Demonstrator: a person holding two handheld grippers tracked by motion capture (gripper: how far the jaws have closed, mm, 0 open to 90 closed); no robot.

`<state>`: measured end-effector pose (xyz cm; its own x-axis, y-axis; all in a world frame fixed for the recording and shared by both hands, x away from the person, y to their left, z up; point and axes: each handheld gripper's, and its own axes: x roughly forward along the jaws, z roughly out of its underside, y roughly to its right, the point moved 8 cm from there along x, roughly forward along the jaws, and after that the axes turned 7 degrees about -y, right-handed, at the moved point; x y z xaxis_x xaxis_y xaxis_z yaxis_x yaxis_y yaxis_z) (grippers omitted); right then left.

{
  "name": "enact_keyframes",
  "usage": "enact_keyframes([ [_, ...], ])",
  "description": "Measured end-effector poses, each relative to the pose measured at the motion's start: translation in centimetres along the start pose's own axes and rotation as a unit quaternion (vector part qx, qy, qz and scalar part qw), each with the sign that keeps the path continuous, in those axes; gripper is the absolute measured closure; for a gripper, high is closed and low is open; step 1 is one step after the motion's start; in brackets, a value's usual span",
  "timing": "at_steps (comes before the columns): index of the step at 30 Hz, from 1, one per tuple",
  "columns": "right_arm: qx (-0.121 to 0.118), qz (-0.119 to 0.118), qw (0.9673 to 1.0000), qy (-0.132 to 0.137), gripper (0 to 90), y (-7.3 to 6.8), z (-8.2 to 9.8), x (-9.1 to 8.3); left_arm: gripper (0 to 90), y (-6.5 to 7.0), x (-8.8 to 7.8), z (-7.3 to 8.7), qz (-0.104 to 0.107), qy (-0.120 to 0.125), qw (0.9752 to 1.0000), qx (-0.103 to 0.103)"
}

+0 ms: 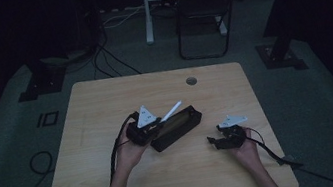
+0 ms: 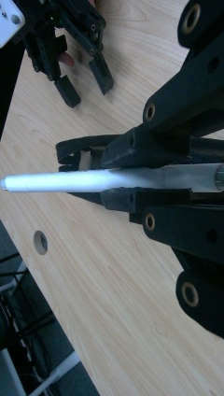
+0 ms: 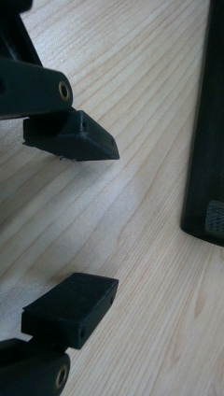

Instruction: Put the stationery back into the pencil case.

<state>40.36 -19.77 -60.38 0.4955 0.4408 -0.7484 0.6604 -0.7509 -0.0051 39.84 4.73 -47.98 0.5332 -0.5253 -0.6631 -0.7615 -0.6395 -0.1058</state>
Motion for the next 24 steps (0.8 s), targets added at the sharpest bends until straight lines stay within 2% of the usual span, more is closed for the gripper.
enact_keyframes([
  [24,-0.001,0.0,1.0,0.0,32.0,0.0,0.0,0.0,78.8,0.3,1.8,0.1,0.007,-0.014,0.9999,0.004],
])
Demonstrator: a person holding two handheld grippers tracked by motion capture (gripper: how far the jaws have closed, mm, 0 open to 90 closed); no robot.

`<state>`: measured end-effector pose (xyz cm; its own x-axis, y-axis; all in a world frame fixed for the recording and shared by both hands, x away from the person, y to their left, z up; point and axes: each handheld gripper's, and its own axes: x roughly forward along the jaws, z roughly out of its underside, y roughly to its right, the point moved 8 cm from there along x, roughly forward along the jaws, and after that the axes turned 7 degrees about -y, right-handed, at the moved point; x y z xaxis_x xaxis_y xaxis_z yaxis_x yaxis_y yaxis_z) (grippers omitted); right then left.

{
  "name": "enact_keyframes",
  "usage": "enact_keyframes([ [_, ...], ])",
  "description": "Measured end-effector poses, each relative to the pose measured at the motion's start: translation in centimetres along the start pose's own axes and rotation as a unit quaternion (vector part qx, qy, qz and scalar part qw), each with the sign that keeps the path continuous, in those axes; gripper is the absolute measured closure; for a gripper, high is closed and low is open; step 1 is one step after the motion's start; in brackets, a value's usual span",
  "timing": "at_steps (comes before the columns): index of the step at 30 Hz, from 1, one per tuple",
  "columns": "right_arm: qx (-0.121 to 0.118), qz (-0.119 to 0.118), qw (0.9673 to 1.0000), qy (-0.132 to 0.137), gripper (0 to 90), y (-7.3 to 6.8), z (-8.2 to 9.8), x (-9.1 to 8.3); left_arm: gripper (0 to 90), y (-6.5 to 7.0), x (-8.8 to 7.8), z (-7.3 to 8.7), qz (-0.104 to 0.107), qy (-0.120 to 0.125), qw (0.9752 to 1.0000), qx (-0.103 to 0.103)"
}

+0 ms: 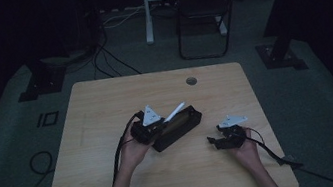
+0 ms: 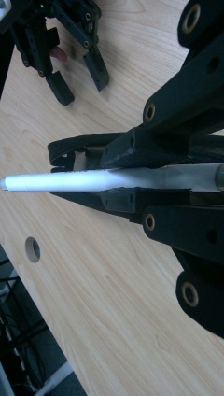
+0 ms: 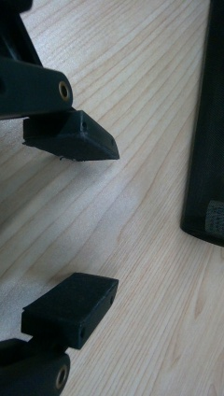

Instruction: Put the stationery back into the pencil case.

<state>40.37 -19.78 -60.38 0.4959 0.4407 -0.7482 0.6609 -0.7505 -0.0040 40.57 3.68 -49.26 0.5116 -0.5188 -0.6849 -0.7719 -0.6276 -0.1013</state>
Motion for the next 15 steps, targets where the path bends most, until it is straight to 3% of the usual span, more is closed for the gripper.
enact_keyframes([
  [15,0.0,0.0,1.0,0.0,31.9,0.0,0.0,0.0,78.8,0.0,1.5,0.3,0.004,-0.02,0.9998,0.002],
])
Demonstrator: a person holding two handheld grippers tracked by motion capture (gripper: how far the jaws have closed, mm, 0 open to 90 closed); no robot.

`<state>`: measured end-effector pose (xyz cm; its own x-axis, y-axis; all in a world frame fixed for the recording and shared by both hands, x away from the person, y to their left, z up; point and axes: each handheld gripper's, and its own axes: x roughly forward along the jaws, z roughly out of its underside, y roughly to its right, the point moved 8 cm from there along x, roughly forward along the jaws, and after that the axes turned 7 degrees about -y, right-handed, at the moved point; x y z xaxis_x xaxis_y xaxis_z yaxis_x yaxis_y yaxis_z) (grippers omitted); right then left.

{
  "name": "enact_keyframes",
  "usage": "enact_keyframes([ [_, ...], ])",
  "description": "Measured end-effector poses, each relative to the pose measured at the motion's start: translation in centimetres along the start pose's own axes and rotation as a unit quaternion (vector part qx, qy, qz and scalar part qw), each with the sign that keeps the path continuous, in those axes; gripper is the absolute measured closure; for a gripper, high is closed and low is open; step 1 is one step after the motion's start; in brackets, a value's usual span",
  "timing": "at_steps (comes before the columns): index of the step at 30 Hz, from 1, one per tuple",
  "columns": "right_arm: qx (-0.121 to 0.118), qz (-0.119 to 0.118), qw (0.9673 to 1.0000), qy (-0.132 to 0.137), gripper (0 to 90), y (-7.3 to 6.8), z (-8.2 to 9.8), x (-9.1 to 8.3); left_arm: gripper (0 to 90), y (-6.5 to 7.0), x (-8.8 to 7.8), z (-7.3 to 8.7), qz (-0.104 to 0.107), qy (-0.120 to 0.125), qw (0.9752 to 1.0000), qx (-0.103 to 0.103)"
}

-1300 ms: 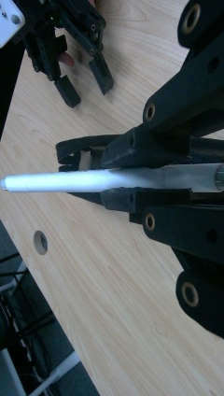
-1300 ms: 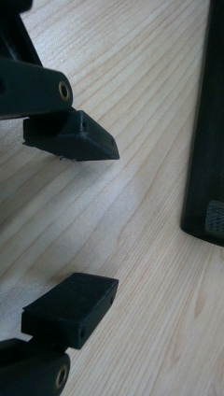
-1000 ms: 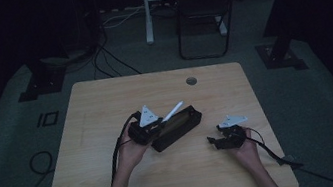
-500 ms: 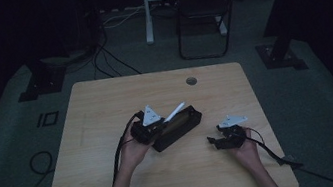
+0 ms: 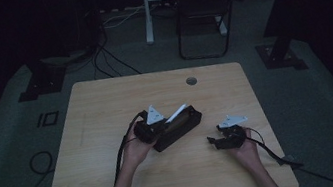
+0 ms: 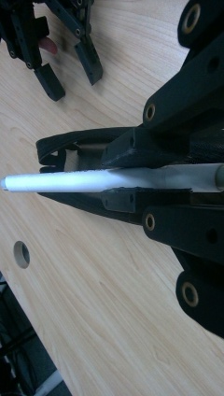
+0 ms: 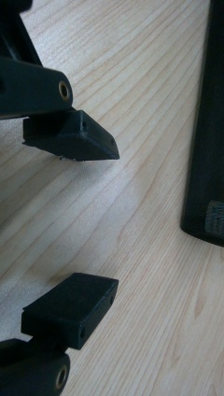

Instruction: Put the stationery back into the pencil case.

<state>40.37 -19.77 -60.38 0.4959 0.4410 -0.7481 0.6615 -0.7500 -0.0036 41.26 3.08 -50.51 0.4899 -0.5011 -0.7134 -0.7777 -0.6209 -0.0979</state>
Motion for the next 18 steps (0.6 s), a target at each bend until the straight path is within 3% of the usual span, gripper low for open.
enact_keyframes([
  [18,0.0,0.0,1.0,0.0,31.8,0.0,0.0,0.0,78.7,0.2,1.7,0.5,0.0,-0.025,0.9997,0.004],
])
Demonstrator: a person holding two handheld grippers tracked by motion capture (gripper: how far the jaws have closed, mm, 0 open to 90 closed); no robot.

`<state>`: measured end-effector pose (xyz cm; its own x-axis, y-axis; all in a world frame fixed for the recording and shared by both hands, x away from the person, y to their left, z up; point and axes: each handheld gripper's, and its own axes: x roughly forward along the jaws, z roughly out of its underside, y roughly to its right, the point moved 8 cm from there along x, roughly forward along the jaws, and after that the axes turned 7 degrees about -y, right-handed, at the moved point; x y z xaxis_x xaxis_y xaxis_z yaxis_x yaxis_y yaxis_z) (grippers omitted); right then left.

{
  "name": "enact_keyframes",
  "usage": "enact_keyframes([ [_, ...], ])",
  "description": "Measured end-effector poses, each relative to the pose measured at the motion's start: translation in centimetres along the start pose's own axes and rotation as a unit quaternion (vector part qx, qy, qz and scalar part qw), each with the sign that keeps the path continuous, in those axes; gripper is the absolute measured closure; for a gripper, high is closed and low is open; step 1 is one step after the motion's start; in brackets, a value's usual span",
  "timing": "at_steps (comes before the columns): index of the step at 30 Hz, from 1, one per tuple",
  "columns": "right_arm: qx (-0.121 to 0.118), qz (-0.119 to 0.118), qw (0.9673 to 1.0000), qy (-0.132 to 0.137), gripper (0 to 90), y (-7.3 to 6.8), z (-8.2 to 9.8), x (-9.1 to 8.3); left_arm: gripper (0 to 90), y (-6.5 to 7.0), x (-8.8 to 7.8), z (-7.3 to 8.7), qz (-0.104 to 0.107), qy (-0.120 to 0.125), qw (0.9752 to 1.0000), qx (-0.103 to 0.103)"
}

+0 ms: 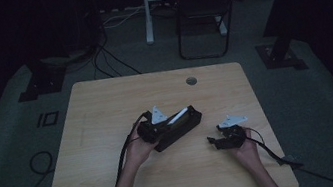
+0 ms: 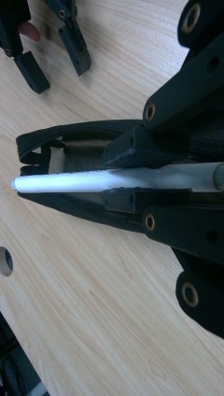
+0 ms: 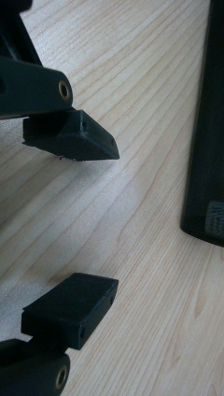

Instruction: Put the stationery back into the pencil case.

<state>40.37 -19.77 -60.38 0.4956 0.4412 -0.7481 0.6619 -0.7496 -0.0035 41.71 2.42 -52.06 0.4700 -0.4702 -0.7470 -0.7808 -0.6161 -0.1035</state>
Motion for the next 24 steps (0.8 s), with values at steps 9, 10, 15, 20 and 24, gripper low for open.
enact_keyframes([
  [9,0.0,0.0,1.0,-0.001,31.7,0.0,0.0,0.0,65.9,0.1,0.2,0.0,-0.001,0.0,1.0,-0.004],
  [10,0.0,-0.001,1.0,0.0,31.7,0.0,0.0,0.0,61.5,0.0,0.1,0.0,-0.006,0.001,1.0,-0.007],
  [15,-0.002,0.0,1.0,0.0,31.7,0.0,0.0,0.0,50.9,-0.4,-0.7,-0.1,-0.02,0.01,0.9996,-0.014],
  [20,-0.001,-0.001,1.0,0.0,31.6,0.0,0.0,0.0,45.0,-1.4,-2.0,0.2,-0.04,0.028,0.9984,-0.027],
  [24,-0.002,0.0,1.0,0.0,31.7,0.0,0.0,0.0,42.3,-2.4,-2.8,0.7,-0.051,0.036,0.997,-0.046],
])
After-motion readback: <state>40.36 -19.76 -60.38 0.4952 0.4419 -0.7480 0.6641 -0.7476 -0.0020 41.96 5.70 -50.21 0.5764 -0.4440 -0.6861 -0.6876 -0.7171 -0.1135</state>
